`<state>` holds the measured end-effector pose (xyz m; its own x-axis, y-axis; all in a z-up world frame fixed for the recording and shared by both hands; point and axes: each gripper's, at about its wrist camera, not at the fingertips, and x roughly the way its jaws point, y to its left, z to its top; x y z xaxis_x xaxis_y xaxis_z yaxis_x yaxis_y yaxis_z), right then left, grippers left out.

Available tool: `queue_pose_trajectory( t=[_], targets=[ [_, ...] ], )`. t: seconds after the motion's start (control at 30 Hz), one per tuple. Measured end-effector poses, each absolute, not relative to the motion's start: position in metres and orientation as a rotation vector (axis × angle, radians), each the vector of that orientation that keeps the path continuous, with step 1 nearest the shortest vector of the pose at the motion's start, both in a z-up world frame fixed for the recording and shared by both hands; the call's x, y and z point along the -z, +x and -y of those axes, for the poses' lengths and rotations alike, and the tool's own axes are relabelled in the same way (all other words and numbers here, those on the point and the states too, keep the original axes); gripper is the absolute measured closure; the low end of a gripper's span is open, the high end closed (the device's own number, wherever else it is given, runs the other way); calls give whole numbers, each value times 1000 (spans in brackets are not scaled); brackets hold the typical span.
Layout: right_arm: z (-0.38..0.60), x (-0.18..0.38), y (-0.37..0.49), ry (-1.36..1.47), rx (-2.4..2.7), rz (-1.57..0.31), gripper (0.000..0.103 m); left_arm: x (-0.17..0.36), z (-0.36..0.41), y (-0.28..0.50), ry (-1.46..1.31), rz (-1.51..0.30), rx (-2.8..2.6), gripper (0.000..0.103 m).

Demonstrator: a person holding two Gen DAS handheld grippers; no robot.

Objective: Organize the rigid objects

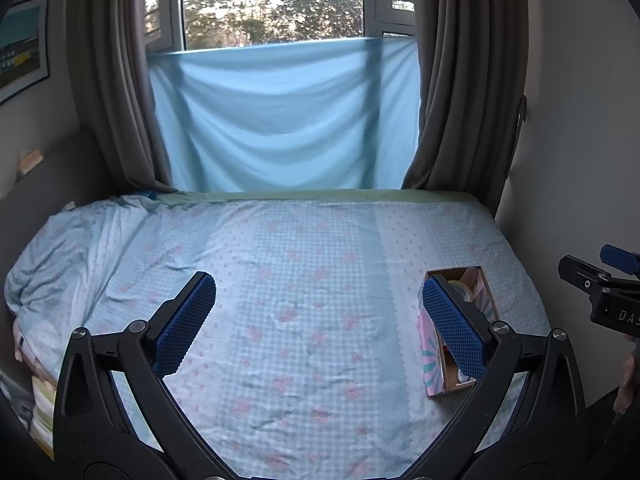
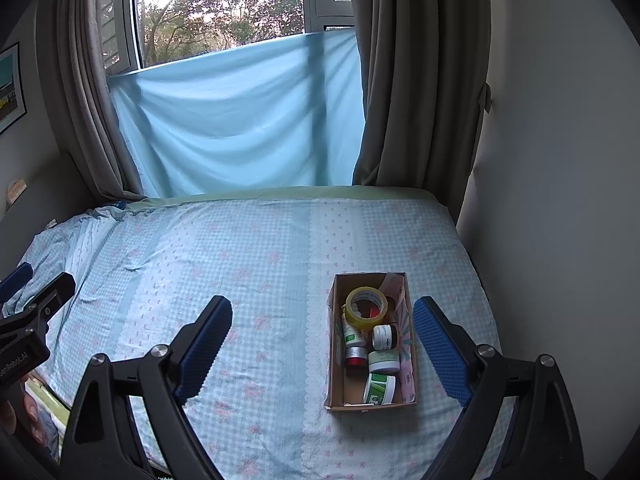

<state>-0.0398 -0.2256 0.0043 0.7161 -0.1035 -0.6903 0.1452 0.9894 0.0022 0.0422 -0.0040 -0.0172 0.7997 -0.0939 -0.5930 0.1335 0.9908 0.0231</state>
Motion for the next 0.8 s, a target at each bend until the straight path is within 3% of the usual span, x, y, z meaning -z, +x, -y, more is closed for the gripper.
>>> queue_pose_trajectory(
  t=[0.8],
  targets=[
    [213, 4, -33, 73, 129, -784, 13, 18, 13, 39, 115, -601, 105, 0]
  ],
)
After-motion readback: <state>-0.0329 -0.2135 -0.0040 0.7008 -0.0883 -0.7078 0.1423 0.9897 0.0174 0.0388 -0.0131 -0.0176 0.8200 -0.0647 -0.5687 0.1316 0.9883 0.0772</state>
